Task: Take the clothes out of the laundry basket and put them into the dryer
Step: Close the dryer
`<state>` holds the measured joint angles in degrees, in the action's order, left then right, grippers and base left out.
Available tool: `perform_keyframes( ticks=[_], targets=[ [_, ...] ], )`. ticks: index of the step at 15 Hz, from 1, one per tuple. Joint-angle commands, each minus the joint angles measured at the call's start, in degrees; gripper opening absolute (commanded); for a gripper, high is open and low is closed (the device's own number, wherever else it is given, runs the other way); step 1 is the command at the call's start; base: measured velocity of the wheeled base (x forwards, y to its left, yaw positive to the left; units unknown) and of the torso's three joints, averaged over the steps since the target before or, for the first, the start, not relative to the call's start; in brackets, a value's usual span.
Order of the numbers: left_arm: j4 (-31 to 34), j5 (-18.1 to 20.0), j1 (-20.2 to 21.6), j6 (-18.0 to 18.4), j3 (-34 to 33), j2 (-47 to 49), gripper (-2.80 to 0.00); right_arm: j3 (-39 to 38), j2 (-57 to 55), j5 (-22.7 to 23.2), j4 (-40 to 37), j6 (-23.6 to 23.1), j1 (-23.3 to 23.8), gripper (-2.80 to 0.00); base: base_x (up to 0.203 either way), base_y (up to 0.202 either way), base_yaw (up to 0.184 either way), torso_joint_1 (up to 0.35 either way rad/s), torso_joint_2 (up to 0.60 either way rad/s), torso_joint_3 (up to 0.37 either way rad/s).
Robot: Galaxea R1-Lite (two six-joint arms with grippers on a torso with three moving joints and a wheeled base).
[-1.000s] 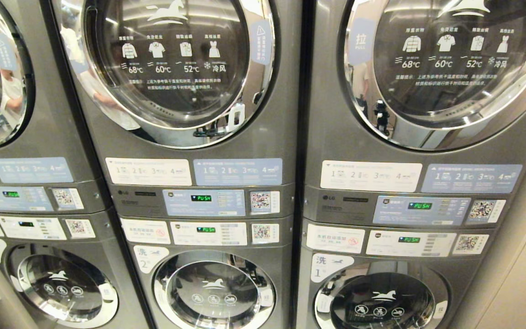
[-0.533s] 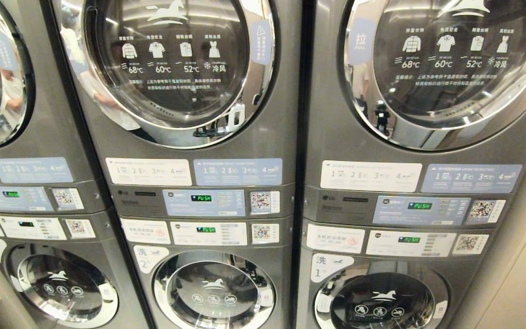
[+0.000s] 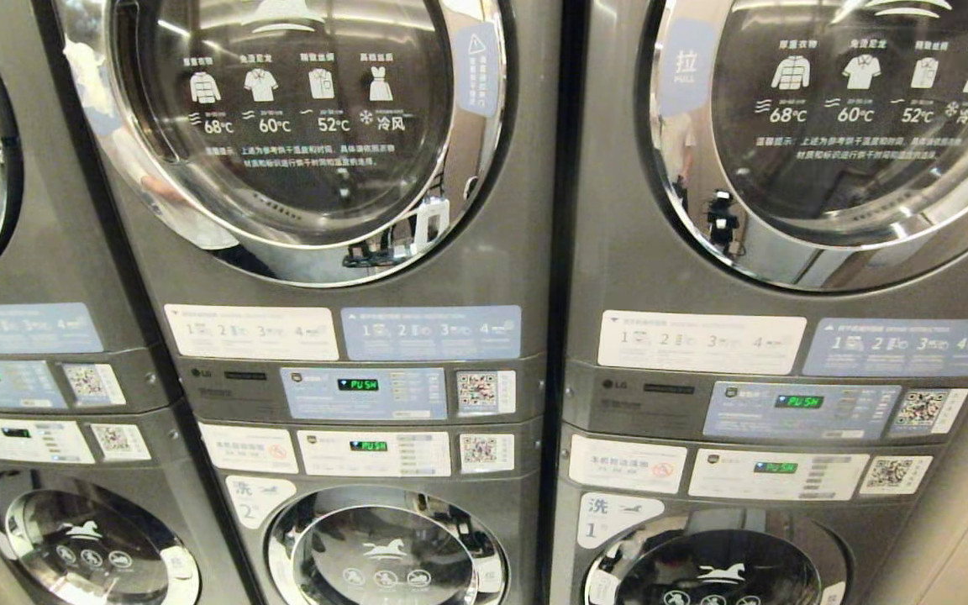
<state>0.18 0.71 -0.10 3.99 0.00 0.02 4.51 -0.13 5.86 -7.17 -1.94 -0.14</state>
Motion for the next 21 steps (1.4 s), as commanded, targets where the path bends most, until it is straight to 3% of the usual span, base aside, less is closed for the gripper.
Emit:
perform_keyframes(
  ticks=[1,5,9,16,21],
  targets=[
    [-0.01,0.0,0.01,0.06,0.0,-0.09,-2.8,-0.03,-0.04,0.02,-0.04,0.42,-0.03,-2.8,0.193,0.0,-0.001,0.002,0.0,-0.002],
    [-0.01,0.0,0.01,0.14,0.0,-0.02,-2.8,-0.12,-0.04,-2.0,-0.04,2.64,-0.03,-2.8,0.195,0.0,-0.001,0.004,0.0,0.003],
    [-0.01,0.08,0.01,0.41,0.0,-0.02,-2.8,-0.12,-0.04,-2.08,0.05,2.03,-0.03,-2.8,0.162,0.0,-0.002,0.007,0.01,0.003],
    [-0.09,-0.09,0.01,-0.12,0.0,-0.02,-2.8,-0.12,-0.04,-2.0,0.05,2.29,-0.03,-2.8,0.0,0.0,0.0,0.0,0.0,0.0],
    [-0.09,-0.09,0.01,-0.12,0.0,-0.11,-2.8,-0.12,-0.04,-2.0,0.05,2.82,-0.03,-2.8,0.0,0.166,-0.004,0.002,0.0,0.002]
  ],
)
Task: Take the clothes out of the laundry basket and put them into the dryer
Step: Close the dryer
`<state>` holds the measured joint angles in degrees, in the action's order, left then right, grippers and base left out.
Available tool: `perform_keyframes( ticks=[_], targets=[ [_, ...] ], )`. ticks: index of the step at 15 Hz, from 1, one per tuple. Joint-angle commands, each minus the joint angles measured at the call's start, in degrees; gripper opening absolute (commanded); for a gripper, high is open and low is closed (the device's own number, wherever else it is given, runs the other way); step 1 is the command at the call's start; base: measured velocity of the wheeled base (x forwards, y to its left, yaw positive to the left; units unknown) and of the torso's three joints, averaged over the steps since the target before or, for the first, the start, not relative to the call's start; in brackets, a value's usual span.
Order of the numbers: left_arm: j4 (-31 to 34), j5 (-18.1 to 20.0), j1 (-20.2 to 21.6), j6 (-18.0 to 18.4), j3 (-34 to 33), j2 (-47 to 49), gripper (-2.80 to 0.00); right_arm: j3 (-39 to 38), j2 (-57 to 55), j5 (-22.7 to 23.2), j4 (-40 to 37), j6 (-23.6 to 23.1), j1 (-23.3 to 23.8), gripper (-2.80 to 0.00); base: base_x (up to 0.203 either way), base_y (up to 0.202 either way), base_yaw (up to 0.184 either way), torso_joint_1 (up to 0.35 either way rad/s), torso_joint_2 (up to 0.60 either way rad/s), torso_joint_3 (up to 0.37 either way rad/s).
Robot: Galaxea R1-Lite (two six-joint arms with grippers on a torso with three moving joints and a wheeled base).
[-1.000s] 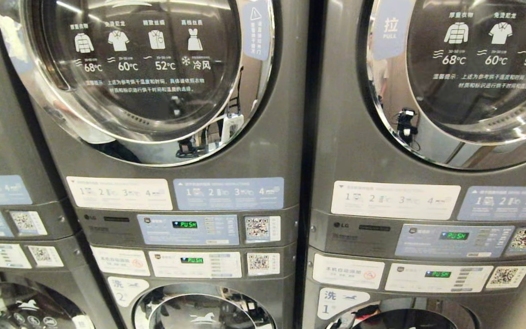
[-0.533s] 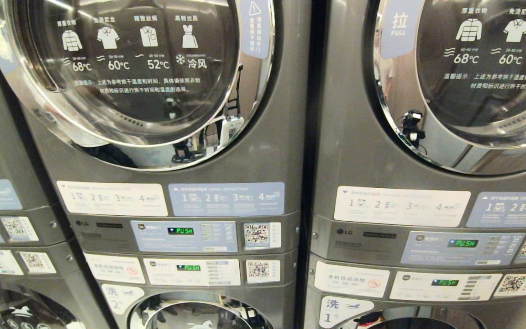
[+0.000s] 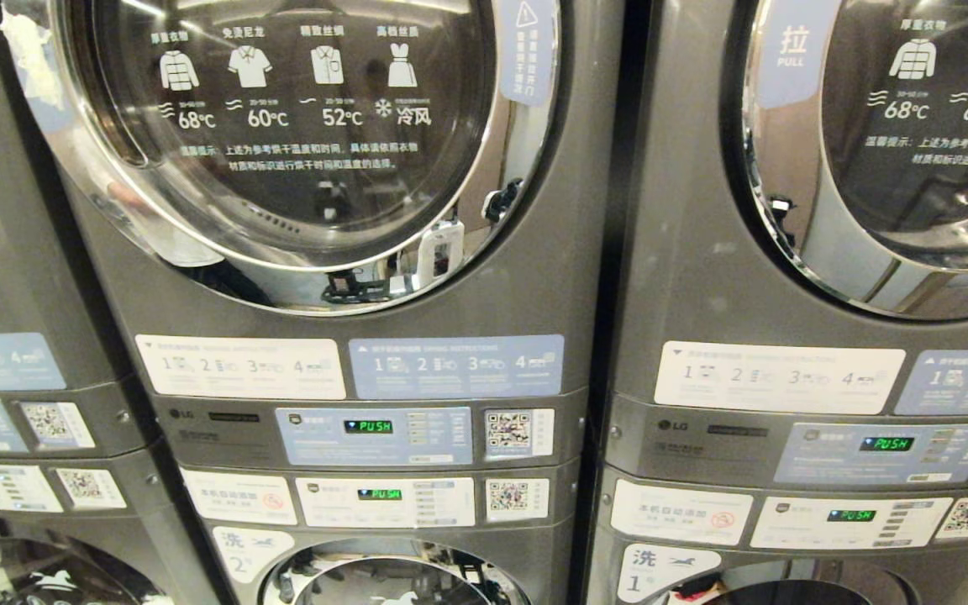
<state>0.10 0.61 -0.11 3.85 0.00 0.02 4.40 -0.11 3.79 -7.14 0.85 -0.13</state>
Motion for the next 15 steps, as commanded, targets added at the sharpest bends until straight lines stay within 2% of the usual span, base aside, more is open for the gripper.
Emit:
perform_keyframes(
  ticks=[1,9,10,12,13,15],
  targets=[
    [-0.01,0.01,0.02,0.01,0.0,-0.11,-2.8,-0.01,-0.07,-0.01,-0.01,0.03,-0.04,-2.8,0.0,0.188,-0.003,0.002,0.0,0.003],
    [-0.08,0.01,0.02,-0.34,0.0,-0.04,-2.8,-0.45,-0.02,-1.62,0.21,-1.14,-0.04,-2.8,0.0,0.182,-0.003,0.001,0.0,0.001],
    [-0.01,0.01,0.02,-0.24,0.0,-0.1,-2.8,-1.06,-0.02,-1.96,0.14,-2.68,-0.04,-2.8,0.0,0.074,-0.002,0.006,0.01,0.002],
    [-0.01,0.01,0.02,-0.16,0.0,-0.02,-2.8,-1.63,-0.02,-1.47,0.19,-10.57,-0.04,-2.8,0.0,0.0,0.0,0.0,0.0,0.0],
    [-0.1,-0.04,0.02,-0.2,0.0,-0.02,-2.8,-1.67,-0.07,-0.36,0.27,-11.78,-0.04,-2.8,0.0,0.0,0.0,0.0,0.0,0.0],
    [-0.86,0.26,0.02,0.18,0.5,-0.11,-2.8,-1.65,0.01,-0.46,0.13,-11.25,-0.04,-2.8,0.0,0.0,0.0,0.0,0.0,0.0]
  ],
)
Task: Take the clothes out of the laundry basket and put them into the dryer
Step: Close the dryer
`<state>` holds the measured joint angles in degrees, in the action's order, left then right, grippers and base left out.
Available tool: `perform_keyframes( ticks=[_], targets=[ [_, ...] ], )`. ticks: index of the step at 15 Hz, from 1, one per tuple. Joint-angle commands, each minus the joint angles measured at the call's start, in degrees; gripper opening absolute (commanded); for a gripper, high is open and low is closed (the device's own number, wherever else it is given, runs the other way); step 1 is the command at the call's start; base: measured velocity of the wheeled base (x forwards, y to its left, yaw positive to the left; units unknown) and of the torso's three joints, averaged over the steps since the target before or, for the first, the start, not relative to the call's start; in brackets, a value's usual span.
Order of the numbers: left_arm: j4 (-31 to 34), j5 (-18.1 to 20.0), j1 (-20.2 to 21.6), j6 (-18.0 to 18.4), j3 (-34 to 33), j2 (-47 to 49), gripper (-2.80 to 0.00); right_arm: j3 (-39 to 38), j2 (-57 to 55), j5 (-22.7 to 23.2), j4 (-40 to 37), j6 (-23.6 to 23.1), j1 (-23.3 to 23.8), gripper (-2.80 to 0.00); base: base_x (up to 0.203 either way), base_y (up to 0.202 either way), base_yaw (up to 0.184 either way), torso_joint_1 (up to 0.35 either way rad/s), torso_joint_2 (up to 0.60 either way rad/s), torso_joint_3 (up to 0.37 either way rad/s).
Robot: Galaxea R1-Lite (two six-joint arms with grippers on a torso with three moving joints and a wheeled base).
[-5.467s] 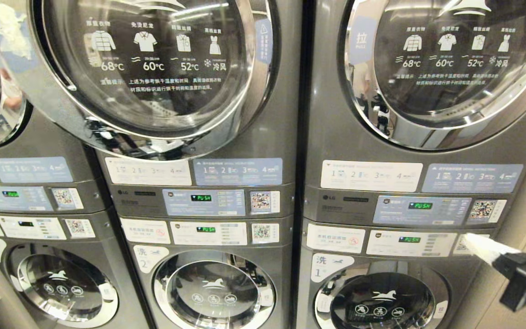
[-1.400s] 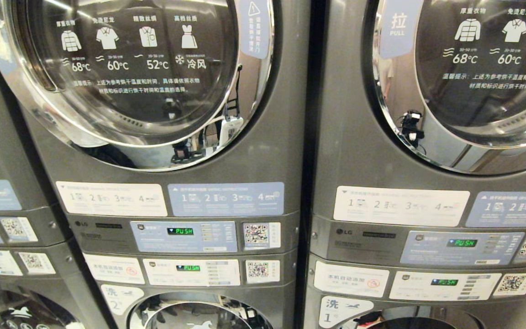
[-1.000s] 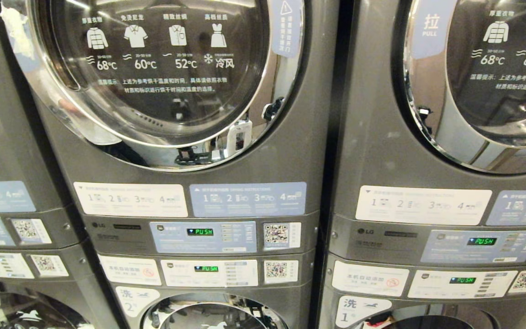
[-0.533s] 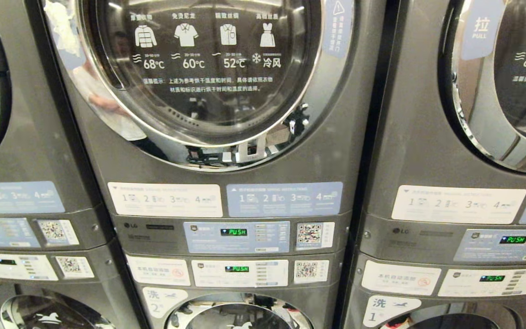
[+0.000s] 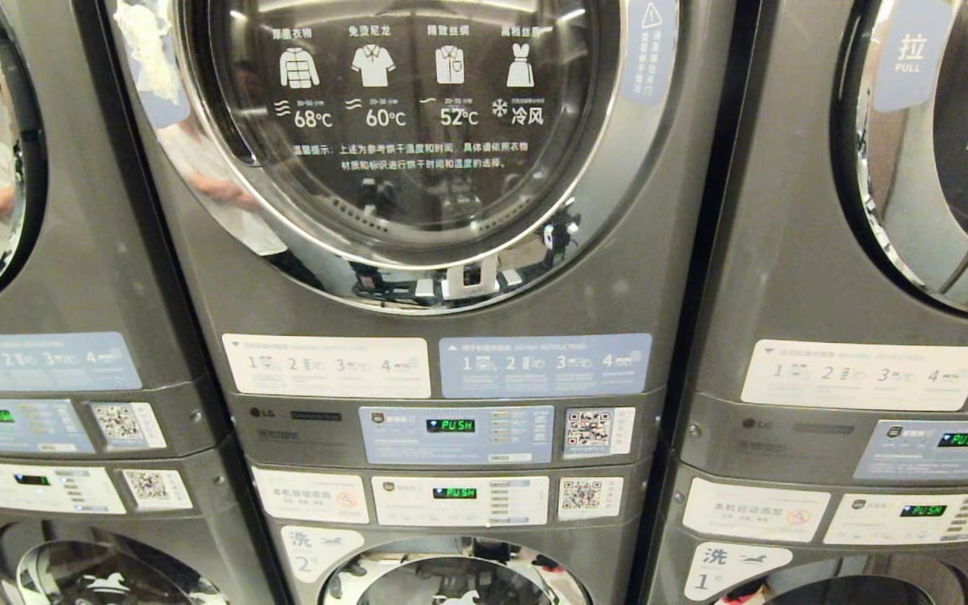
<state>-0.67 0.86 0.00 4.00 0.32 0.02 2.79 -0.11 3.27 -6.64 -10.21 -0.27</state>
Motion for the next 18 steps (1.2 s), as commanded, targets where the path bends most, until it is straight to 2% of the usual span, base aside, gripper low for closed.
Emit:
perform_keyframes(
  ticks=[1,4,7,9,11,15,18],
  targets=[
    [-0.05,0.13,-0.11,0.15,2.17,-0.1,-2.8,-0.08,-0.02,-0.02,-0.3,0.5,0.09,-2.8,0.0,0.0,0.0,0.0,0.0,0.0],
    [0.4,3.37,-0.19,0.85,15.48,6.31,-2.8,-0.07,-0.01,-0.63,-0.3,1.75,0.09,-2.8,0.0,0.0,0.0,0.0,0.0,0.0],
    [0.14,5.86,-0.64,0.57,34.06,25.93,-2.8,-0.07,0.02,-0.54,-0.3,1.86,0.09,-2.8,0.0,0.0,0.0,0.0,0.0,0.0],
    [-1.11,6.7,-0.8,-1.21,44.17,38.67,-2.8,-0.07,0.02,-0.54,-0.3,1.94,0.09,-2.8,0.0,0.0,0.0,0.0,0.0,0.0],
    [-4.79,7.12,-0.84,-2.78,50.59,49.55,-2.8,-0.07,0.02,-0.54,-0.3,2.12,0.09,-2.8,0.0,0.0,0.0,0.0,0.0,0.0],
    [-12.21,7.51,-0.55,-6.99,59.55,65.38,-2.8,-0.16,0.02,-0.56,-0.3,2.37,0.09,-2.8,0.0,0.0,0.0,0.0,0.0,0.0],
    [-17.13,7.56,-0.52,-7.64,66.57,74.86,-2.8,-0.16,0.02,-0.54,-0.3,2.83,0.09,-2.8,0.0,0.0,0.0,0.0,0.0,0.0]
  ],
)
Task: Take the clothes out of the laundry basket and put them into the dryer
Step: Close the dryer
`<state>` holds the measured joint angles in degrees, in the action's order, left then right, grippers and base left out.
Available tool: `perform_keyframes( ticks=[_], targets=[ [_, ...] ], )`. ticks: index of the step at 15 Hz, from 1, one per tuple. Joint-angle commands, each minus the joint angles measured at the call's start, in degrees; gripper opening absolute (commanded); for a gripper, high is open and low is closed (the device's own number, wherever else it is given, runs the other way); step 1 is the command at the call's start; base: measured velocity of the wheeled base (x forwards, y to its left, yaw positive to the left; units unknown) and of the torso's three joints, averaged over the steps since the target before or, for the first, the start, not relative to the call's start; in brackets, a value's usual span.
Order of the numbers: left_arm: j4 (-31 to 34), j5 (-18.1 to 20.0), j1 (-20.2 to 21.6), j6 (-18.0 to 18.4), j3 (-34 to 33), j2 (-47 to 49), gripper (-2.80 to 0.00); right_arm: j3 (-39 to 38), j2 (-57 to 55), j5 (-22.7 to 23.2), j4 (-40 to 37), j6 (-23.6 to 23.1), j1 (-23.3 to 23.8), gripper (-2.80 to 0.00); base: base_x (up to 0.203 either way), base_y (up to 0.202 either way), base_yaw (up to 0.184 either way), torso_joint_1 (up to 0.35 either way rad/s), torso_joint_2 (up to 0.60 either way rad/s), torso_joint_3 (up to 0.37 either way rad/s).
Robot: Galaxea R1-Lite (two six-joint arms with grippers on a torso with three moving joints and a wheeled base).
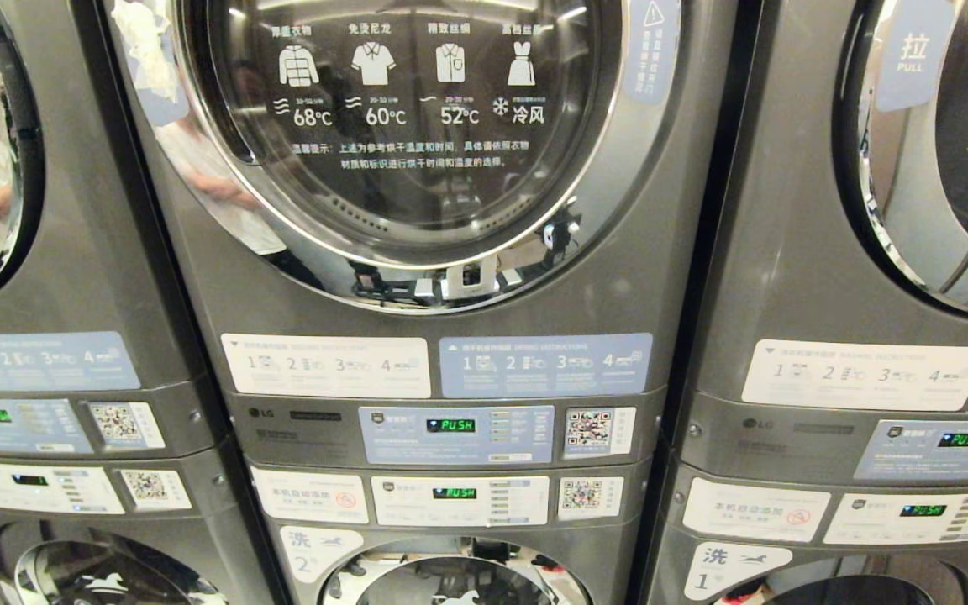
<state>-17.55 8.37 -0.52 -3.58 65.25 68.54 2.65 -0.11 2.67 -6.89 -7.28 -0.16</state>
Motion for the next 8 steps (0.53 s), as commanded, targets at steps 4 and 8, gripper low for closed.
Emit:
perform_keyframes(
  ticks=[4,8],
  targets=[
    [-1.63,-0.01,0.07,0.65,12.04,15.66,-2.8,-0.01,0.02,-0.03,-0.06,-0.28,-0.02,-2.8,0.0,0.0,0.0,0.0,0.0,0.0],
    [-1.79,-0.28,0.45,3.67,17.14,22.11,-2.8,-0.01,0.02,0.05,-0.06,-0.02,-0.02,-2.8,0.0,0.0,0.0,0.0,0.0,0.0]
  ],
)
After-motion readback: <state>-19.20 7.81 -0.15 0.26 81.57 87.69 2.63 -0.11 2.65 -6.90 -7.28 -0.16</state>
